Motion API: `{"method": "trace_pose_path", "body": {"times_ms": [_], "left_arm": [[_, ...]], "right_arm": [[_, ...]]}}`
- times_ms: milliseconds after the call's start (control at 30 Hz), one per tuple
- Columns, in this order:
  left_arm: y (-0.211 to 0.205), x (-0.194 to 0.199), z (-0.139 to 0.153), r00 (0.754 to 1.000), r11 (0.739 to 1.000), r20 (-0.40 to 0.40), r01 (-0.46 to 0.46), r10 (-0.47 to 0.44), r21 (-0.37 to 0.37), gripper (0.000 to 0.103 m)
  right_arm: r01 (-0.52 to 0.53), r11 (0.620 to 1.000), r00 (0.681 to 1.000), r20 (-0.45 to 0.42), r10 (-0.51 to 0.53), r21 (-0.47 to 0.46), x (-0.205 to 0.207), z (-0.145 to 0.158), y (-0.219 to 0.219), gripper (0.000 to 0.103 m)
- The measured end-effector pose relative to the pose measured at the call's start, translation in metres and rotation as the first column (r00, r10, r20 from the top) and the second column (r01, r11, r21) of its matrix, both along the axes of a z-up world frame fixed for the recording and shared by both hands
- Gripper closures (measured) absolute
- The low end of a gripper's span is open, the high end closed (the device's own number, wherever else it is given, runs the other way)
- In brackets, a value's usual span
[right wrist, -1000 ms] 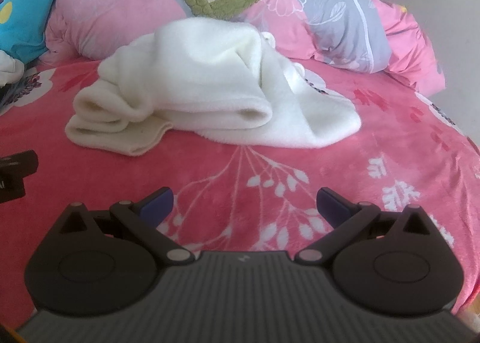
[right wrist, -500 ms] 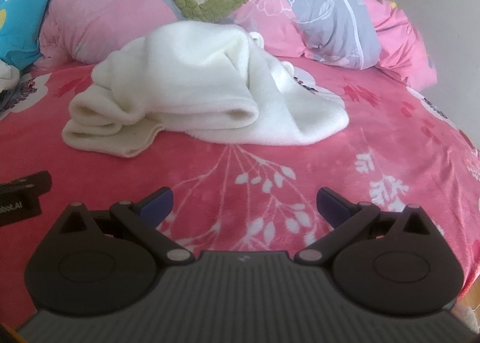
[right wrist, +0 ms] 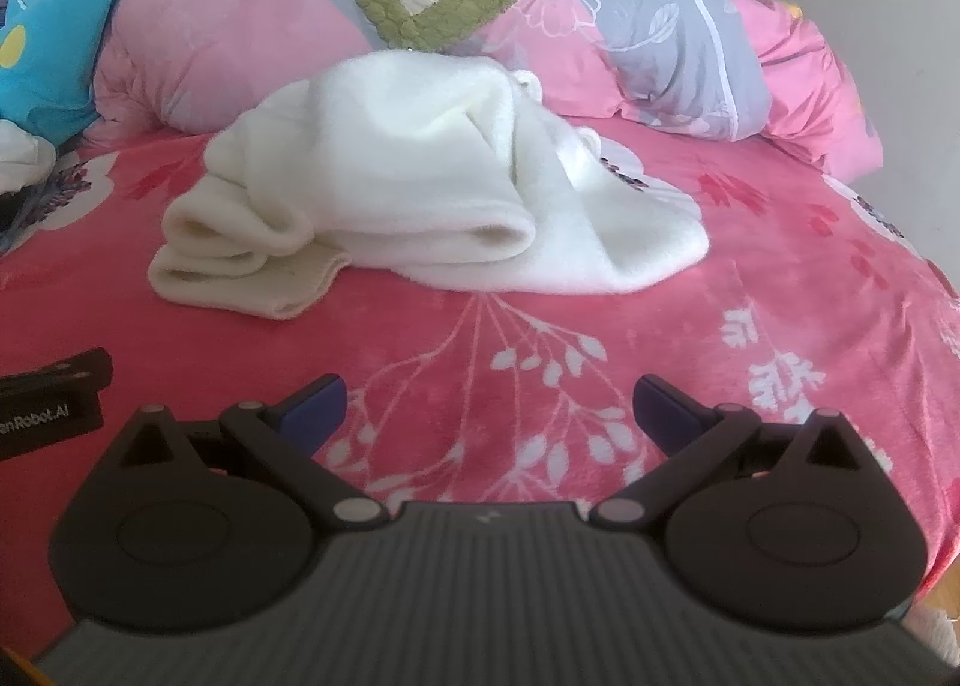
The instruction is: Fold clothes
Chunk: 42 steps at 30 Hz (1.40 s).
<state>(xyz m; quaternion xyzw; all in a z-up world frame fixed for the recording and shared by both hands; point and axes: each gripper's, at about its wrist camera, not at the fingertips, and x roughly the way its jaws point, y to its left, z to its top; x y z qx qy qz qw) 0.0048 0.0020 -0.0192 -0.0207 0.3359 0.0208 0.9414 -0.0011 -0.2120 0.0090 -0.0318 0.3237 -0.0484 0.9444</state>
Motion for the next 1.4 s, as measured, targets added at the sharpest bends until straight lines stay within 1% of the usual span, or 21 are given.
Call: {"method": "trace_pose_path", "body": {"times_ms": [333, 1033, 1333, 1400], "left_arm": [[0.0012, -0.0023, 0.0004, 1.0, 1.0, 0.015, -0.008, 0.008, 0.003, 0.0], [0.0024, -0.0019, -0.0013, 1.0, 1.0, 0.015, -0.017, 0.016, 0.013, 0.0], [0.0022, 0.0004, -0.0049, 1.0, 1.0, 0.009, -0.006, 0.006, 0.012, 0.0], [0.0029, 0.0011, -0.0071, 1.0, 1.0, 0.008, 0.002, -0.002, -0.002, 0.0]], "right_arm": [[-0.007, 1.0, 1.0, 0.012, 0.006, 0.009, -0.0018, 0.003, 0.0002, 0.001], [0.0, 1.0, 1.0, 0.018, 0.0, 0.013, -0.0021, 0.0016, 0.0005, 0.001], [-0.003, 1.0, 1.0, 0.019, 0.003, 0.026, 0.0013, 0.0013, -0.0027, 0.001], [-0.023, 0.999, 0.999, 0.043, 0.022, 0.026, 0.0025, 0.0004, -0.0068, 0.001]]}}
